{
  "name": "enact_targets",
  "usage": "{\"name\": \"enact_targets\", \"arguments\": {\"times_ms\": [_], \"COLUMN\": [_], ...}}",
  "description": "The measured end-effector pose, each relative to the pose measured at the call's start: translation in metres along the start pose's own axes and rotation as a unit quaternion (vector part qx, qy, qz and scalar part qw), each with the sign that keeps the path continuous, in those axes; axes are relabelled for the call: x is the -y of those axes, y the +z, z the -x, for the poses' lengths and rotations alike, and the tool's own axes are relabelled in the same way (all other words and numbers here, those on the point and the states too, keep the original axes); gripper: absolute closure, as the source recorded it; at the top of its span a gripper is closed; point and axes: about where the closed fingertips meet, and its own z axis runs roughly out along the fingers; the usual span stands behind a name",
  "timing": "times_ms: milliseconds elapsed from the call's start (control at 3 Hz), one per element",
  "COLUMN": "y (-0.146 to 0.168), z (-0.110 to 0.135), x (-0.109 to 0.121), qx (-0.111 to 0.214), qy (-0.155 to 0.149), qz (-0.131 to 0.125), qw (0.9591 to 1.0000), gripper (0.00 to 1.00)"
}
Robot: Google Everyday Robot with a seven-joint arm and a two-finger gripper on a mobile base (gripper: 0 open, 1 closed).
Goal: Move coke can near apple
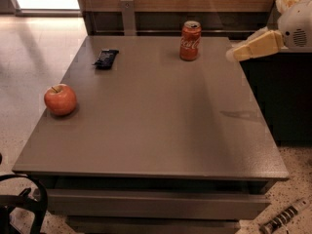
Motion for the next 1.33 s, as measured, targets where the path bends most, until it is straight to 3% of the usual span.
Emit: {"name": "enact_targets", "arguments": {"times_ms": [1000,1333], "y": [0.057,0.080], "z": [-0.009,-0.012], "x": [0.005,0.007], "qx": [0.045,0.068], "qy": [0.048,0.068], "qz": [0.027,0.039], "qw": [0.9975,0.9945], "gripper": [0.00,0.00]}}
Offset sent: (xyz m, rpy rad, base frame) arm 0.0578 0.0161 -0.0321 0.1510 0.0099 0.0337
